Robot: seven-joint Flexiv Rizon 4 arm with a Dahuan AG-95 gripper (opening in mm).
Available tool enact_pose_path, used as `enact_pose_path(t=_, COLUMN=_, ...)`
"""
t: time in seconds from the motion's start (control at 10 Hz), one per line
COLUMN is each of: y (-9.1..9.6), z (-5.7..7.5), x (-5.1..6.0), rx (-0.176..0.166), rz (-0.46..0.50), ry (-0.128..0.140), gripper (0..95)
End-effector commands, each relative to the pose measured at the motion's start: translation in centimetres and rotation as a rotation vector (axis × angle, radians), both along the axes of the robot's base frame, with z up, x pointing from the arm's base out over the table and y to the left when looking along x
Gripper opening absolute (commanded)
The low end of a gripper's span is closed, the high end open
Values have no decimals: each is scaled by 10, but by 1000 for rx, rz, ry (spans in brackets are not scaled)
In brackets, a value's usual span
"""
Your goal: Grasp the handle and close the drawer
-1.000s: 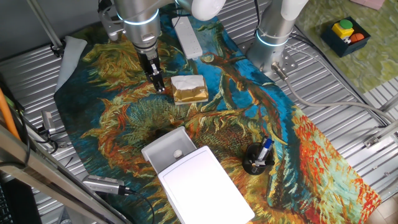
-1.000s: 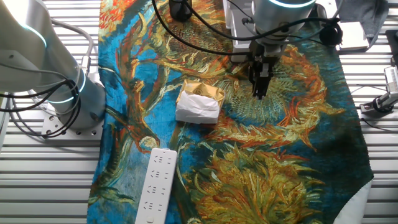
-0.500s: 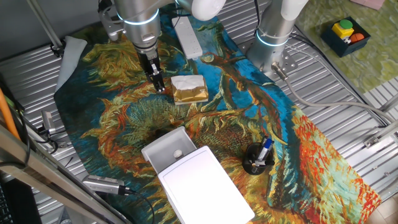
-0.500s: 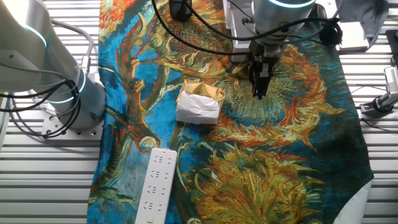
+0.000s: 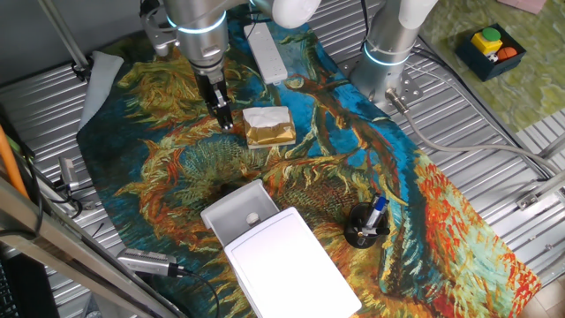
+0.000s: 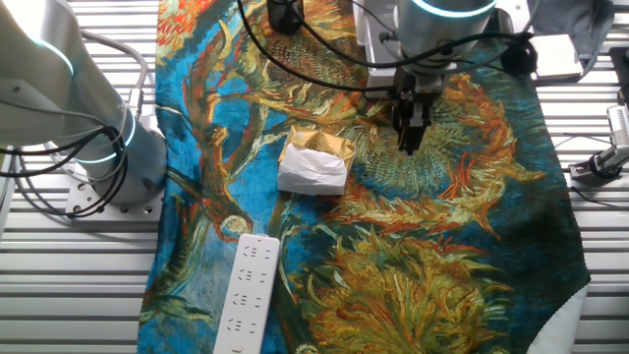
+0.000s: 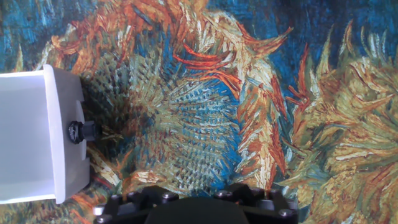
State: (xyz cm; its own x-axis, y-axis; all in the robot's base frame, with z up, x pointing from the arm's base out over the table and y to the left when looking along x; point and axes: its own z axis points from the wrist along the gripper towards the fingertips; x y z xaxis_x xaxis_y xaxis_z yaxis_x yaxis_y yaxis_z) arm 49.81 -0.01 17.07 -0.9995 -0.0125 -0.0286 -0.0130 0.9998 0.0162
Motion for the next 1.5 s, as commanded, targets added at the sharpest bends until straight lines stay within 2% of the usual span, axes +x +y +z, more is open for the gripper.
enact_pose_path(t=0.1, y=0, z=-1, x=2, rx=-1, rz=1, ry=5, gripper=0)
enact_pose_path(t=0.3, y=0, z=-1, x=2, rx=0, rz=49, ry=3, gripper=0)
enact_pose_path(t=0.6, y=0, z=-1, x=2, rx=-3, rz=73, ry=3, gripper=0)
enact_pose_path(t=0.8, y=0, z=0, x=1, rx=-3, rz=133, ry=2, gripper=0)
enact_pose_path(t=1.1, y=1, z=0, x=-1, rx=-4, rz=322, ry=-4, gripper=0)
enact_pose_path(t=1.5, y=0, z=1, x=1, rx=-19, rz=499, ry=-12, gripper=0)
